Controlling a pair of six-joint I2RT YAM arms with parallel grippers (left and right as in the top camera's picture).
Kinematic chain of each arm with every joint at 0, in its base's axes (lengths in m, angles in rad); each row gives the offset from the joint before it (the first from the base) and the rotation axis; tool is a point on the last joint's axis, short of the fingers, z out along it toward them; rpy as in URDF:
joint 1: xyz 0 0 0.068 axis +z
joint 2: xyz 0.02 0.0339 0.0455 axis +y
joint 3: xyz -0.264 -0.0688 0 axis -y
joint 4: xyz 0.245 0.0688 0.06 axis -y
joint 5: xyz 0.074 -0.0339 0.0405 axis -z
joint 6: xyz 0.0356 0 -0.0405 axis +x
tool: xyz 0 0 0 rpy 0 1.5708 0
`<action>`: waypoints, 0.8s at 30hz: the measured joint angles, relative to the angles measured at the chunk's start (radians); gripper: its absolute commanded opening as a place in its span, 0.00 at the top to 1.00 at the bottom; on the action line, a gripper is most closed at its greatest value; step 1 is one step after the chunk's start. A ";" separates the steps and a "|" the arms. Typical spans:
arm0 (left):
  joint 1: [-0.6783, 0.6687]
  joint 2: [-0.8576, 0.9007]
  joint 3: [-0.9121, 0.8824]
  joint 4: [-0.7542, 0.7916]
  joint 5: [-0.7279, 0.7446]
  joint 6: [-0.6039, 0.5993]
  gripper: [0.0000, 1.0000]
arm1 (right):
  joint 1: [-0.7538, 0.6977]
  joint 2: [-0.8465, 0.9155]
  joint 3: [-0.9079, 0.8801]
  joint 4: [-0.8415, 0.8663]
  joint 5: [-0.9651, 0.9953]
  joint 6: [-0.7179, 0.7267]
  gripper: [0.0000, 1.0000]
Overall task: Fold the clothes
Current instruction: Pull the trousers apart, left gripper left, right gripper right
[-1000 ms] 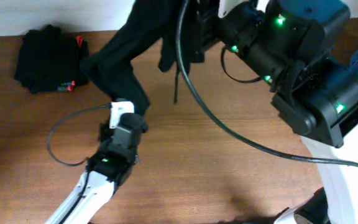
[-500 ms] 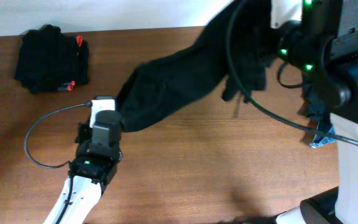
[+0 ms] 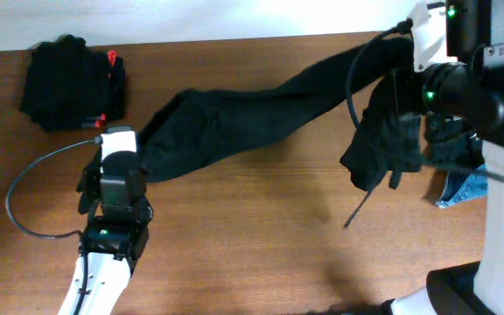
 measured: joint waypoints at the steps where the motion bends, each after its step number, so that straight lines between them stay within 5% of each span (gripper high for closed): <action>1: 0.013 0.000 0.000 0.000 0.000 0.002 1.00 | -0.013 0.006 -0.016 -0.002 0.000 -0.001 0.96; 9: 0.122 0.000 0.000 0.018 0.025 0.006 1.00 | -0.105 0.040 -0.196 0.035 0.000 -0.045 0.96; 24: 0.210 0.116 0.000 0.121 0.139 0.006 1.00 | -0.120 0.049 -0.560 0.362 0.001 -0.224 0.96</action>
